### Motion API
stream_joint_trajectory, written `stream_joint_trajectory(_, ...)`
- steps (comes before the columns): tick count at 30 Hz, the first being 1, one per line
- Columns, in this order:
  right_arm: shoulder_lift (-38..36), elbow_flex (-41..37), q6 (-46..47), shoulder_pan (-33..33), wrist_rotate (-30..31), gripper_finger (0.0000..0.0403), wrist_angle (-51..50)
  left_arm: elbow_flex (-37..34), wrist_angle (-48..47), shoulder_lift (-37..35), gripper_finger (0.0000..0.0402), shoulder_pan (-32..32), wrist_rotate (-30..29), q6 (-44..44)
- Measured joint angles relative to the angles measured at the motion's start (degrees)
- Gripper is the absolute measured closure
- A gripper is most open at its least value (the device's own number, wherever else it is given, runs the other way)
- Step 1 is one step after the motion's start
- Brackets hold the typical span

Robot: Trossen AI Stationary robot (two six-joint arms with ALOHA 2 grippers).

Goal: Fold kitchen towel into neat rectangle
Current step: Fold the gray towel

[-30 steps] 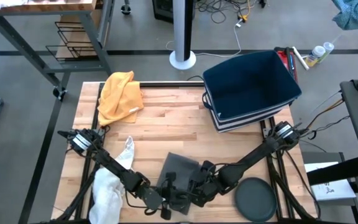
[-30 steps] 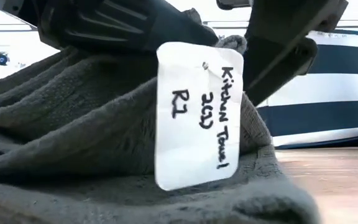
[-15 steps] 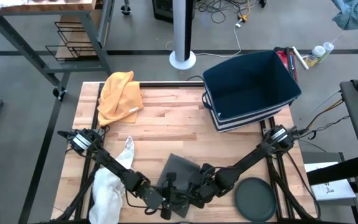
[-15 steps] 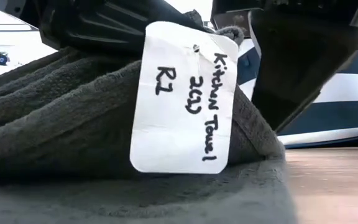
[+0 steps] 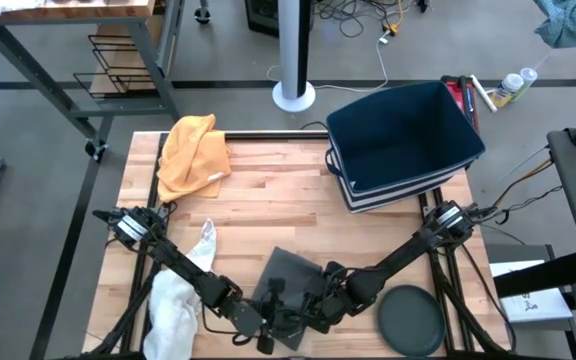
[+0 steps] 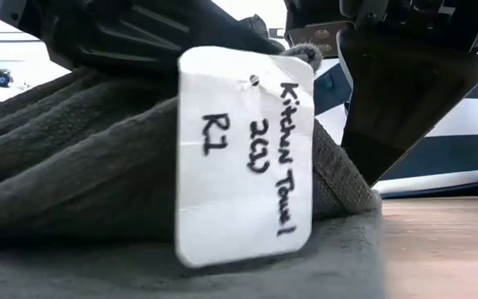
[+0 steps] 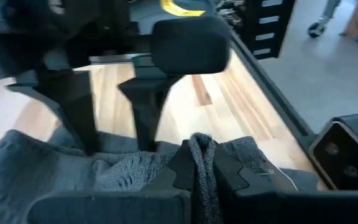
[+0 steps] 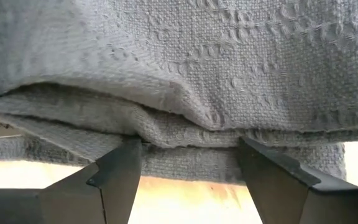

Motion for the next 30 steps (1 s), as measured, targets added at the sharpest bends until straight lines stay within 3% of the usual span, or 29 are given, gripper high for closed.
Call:
stream_joint_trajectory(18,0.0,0.0,0.0,0.0,0.0,0.0142,-0.1,0.0,-2.3,0.0,0.0375,0.2,3.0,0.8)
stream_joint_trajectory(30,0.0,0.0,-0.2,0.1,-0.2,0.0142,-0.1,0.0,-3.6,-0.1,0.0317,0.2,-0.7,2.3)
